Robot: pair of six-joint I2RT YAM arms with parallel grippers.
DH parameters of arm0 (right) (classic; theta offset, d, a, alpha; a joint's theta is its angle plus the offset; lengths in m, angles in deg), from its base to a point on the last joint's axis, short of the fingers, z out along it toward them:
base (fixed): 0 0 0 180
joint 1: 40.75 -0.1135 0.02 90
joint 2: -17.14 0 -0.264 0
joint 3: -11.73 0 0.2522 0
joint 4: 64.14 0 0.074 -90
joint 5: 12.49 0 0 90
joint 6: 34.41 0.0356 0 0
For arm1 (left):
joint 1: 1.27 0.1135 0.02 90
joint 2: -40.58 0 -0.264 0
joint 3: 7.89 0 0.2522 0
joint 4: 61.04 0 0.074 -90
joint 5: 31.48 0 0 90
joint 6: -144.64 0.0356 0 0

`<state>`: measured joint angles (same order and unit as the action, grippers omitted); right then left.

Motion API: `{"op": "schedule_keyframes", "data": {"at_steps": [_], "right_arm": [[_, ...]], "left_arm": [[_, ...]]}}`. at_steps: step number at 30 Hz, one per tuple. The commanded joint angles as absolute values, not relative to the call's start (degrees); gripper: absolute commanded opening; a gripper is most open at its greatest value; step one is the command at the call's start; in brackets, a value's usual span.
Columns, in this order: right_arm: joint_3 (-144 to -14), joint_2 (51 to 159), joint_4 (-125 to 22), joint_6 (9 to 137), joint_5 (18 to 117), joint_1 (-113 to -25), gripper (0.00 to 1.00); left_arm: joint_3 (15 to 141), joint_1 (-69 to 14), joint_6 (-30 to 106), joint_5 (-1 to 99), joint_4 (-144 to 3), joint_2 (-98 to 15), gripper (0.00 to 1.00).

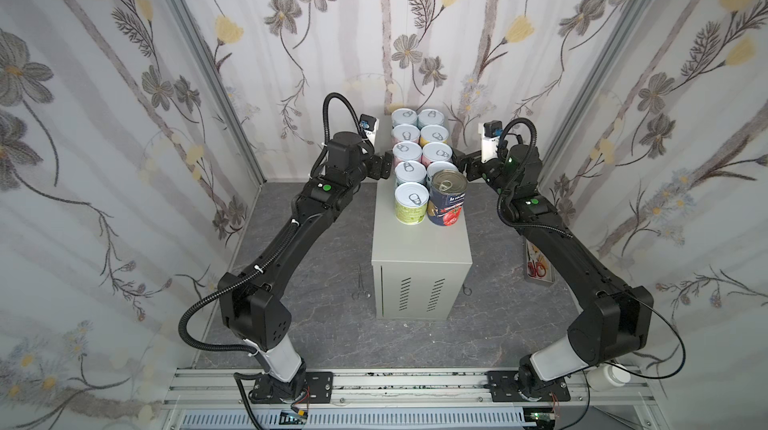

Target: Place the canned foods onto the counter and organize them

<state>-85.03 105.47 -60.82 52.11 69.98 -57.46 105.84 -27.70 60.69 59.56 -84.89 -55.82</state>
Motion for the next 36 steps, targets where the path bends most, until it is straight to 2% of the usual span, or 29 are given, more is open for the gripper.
{"op": "schedule_keyframes", "data": {"at_steps": [1,36], "right_arm": [[-84.8,104.7,-61.8,52.0,69.5,-57.4,1.00],[-85.8,106.4,-61.7,52.3,68.6,-57.4,1.00]], "left_arm": [[106.8,-27.8,60.4,58.5,-84.2,-56.0,0.92],[108.1,-27.7,60.6,59.8,-85.7,-57.0,0.92]]}}
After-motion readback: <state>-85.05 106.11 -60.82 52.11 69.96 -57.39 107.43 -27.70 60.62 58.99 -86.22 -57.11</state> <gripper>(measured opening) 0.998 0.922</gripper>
